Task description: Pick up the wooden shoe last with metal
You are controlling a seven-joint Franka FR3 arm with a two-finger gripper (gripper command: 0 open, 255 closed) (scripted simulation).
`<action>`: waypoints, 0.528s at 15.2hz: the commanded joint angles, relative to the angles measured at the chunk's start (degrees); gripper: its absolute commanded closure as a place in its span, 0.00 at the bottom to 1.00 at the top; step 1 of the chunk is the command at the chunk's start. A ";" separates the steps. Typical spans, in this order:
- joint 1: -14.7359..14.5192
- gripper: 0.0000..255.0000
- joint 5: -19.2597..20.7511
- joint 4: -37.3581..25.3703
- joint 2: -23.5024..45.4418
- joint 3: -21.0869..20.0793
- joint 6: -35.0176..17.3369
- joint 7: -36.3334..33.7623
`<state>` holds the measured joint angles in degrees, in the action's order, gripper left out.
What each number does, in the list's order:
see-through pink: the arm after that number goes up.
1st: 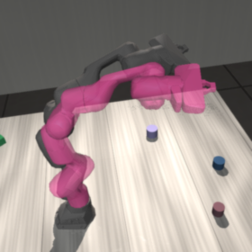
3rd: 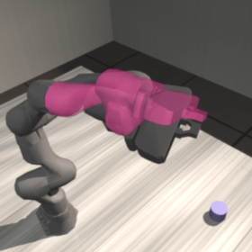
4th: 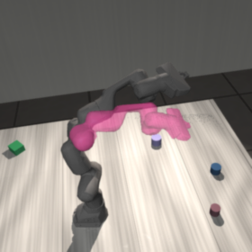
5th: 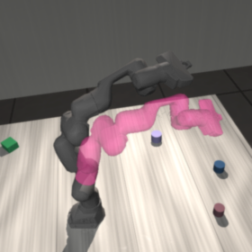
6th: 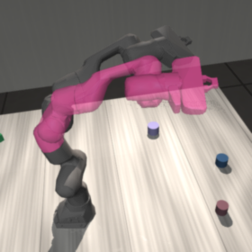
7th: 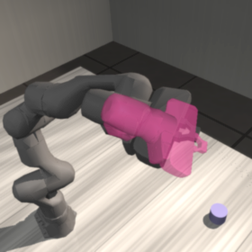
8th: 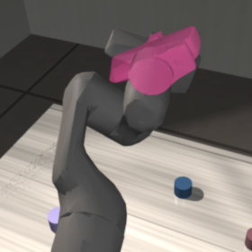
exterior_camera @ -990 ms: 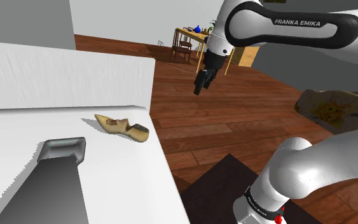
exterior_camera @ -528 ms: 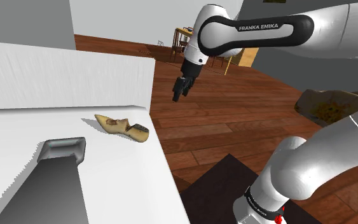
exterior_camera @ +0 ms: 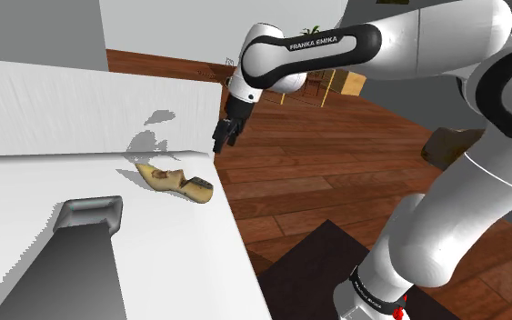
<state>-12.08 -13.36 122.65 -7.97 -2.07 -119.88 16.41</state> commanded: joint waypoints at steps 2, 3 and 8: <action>-1.24 0.00 -2.70 -3.21 5.31 -0.77 -1.89 1.79; -1.58 0.00 -3.53 -4.54 7.17 -1.05 -2.33 2.39; -3.01 0.00 -7.25 -12.09 16.45 -2.81 -3.75 5.11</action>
<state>-14.81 -19.85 112.15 6.60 -4.51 -123.39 20.95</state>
